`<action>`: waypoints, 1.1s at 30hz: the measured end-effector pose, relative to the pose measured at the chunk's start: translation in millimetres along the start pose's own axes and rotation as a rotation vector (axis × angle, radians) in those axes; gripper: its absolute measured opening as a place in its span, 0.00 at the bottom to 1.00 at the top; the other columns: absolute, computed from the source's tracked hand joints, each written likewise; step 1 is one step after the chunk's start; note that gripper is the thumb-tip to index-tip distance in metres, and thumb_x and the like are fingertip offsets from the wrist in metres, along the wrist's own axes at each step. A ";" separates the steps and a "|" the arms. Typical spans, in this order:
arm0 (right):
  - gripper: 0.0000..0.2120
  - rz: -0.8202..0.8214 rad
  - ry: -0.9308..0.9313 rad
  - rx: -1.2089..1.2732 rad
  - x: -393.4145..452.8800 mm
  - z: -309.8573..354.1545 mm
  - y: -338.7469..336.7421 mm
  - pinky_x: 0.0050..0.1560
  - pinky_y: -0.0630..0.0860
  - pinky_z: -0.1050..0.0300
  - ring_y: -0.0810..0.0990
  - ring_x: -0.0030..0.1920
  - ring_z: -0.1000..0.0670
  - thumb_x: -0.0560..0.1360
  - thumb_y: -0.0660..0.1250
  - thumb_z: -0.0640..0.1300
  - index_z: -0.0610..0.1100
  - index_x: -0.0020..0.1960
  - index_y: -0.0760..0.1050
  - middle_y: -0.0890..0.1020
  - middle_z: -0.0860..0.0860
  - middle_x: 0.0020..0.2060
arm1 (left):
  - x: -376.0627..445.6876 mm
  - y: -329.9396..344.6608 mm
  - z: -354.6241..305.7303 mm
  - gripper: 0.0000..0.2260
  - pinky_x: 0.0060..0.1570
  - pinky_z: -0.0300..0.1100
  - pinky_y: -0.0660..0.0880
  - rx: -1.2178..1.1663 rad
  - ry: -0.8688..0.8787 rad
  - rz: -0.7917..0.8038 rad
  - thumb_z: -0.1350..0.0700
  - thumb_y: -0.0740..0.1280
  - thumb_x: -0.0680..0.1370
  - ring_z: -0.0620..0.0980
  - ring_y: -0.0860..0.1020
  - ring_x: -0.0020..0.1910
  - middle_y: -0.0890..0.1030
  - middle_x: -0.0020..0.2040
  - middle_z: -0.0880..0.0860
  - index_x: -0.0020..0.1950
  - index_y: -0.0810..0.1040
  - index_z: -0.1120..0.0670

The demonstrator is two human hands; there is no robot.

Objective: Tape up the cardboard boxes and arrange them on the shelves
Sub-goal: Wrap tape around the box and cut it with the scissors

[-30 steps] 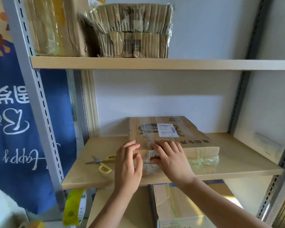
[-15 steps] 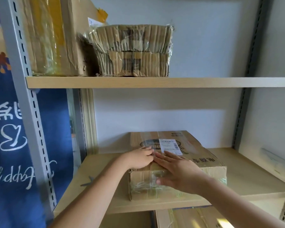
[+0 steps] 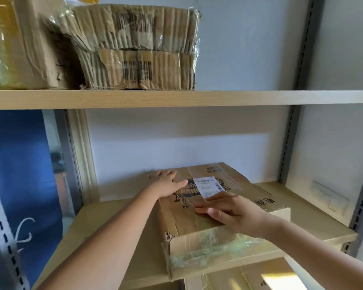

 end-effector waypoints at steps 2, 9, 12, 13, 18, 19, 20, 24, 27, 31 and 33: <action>0.17 0.005 0.044 0.136 3.3 -1.2 -2.6 0.65 0.71 0.62 0.73 0.63 0.64 0.79 0.60 0.62 0.59 0.62 0.79 0.78 0.68 0.60 | 4.7 2.6 -6.3 0.35 0.77 0.54 0.51 -0.155 -0.015 -0.048 0.34 0.57 0.78 0.54 0.51 0.79 0.53 0.80 0.51 0.79 0.57 0.51; 0.32 0.054 0.405 -0.158 10.2 -29.1 -21.4 0.69 0.68 0.52 0.69 0.70 0.52 0.74 0.59 0.70 0.58 0.73 0.67 0.69 0.58 0.71 | 9.9 8.8 -4.4 0.33 0.69 0.54 0.68 -0.248 -0.123 -0.177 0.31 0.59 0.73 0.54 0.68 0.72 0.69 0.75 0.52 0.72 0.71 0.48; 0.51 0.029 0.866 -0.273 1.4 -69.2 -41.9 0.58 0.76 0.47 0.75 0.62 0.42 0.63 0.53 0.82 0.52 0.76 0.59 0.70 0.45 0.68 | -6.5 6.4 -2.0 0.31 0.72 0.56 0.63 -0.176 -0.221 -0.251 0.35 0.60 0.77 0.60 0.58 0.77 0.56 0.79 0.57 0.77 0.63 0.48; 0.55 0.040 0.957 -0.234 -1.4 -75.9 -45.4 0.54 0.78 0.50 0.78 0.57 0.43 0.60 0.52 0.84 0.47 0.74 0.62 0.73 0.44 0.64 | -19.3 5.8 -2.5 0.36 0.72 0.56 0.62 -0.255 -0.299 -0.241 0.35 0.62 0.77 0.62 0.56 0.77 0.52 0.79 0.60 0.79 0.56 0.51; 0.42 0.073 1.011 -0.202 -1.7 -74.1 -53.1 0.38 0.72 0.59 0.82 0.40 0.51 0.57 0.58 0.84 0.46 0.44 0.75 0.83 0.50 0.40 | -84.0 17.5 -16.0 0.25 0.61 0.41 0.68 -1.073 -0.461 0.017 0.45 0.72 0.74 0.54 0.73 0.65 0.73 0.66 0.53 0.66 0.73 0.58; 0.41 0.065 1.031 -0.177 -1.2 -74.2 -52.0 0.40 0.72 0.59 0.82 0.40 0.51 0.56 0.60 0.84 0.47 0.43 0.74 0.83 0.50 0.40 | -91.6 21.1 -19.5 0.19 0.57 0.40 0.69 -1.096 -0.458 0.048 0.47 0.72 0.75 0.53 0.76 0.58 0.76 0.60 0.52 0.59 0.77 0.58; 0.42 0.053 1.045 -0.131 -0.9 -75.7 -50.6 0.41 0.73 0.59 0.82 0.40 0.51 0.54 0.61 0.84 0.47 0.43 0.74 0.83 0.50 0.40 | -98.6 22.4 -24.2 0.14 0.52 0.39 0.70 -1.131 -0.453 0.055 0.48 0.71 0.76 0.51 0.77 0.51 0.78 0.54 0.52 0.54 0.77 0.58; 0.44 -0.017 1.059 -0.118 -6.7 -67.6 -48.6 0.39 0.74 0.60 0.82 0.38 0.51 0.51 0.62 0.85 0.46 0.45 0.75 0.82 0.50 0.38 | -109.0 10.3 -28.4 0.12 0.43 0.40 0.70 -1.185 -0.461 -0.001 0.51 0.70 0.77 0.51 0.77 0.42 0.78 0.43 0.54 0.51 0.76 0.60; 0.46 -0.035 0.977 -0.208 -15.5 -53.8 -52.9 0.43 0.75 0.57 0.82 0.50 0.48 0.62 0.59 0.82 0.46 0.63 0.73 0.81 0.49 0.54 | -117.8 6.6 -25.8 0.31 0.63 0.48 0.73 -1.036 -0.428 -0.138 0.43 0.75 0.67 0.56 0.78 0.58 0.79 0.60 0.54 0.64 0.73 0.58; 0.40 -0.065 0.459 -0.154 -37.9 -26.5 -47.5 0.71 0.64 0.52 0.64 0.74 0.50 0.68 0.58 0.76 0.60 0.76 0.60 0.62 0.63 0.74 | -175.9 14.8 -42.9 0.28 0.76 0.46 0.52 -0.481 0.153 -0.337 0.39 0.66 0.77 0.41 0.54 0.77 0.58 0.76 0.39 0.76 0.63 0.41; 0.46 0.065 0.283 -0.112 -53.6 -6.0 -37.5 0.71 0.61 0.61 0.63 0.74 0.56 0.61 0.57 0.81 0.64 0.75 0.60 0.63 0.68 0.70 | -195.9 22.7 -52.7 0.33 0.77 0.47 0.44 -0.177 0.328 -0.201 0.31 0.61 0.75 0.36 0.45 0.77 0.49 0.77 0.35 0.77 0.58 0.39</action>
Point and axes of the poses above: each hand's wrist, its own x-axis towards the middle knuckle, its own y-axis out of the palm, z = x × y, the point moved 2 cm from there along x, towards the middle knuckle
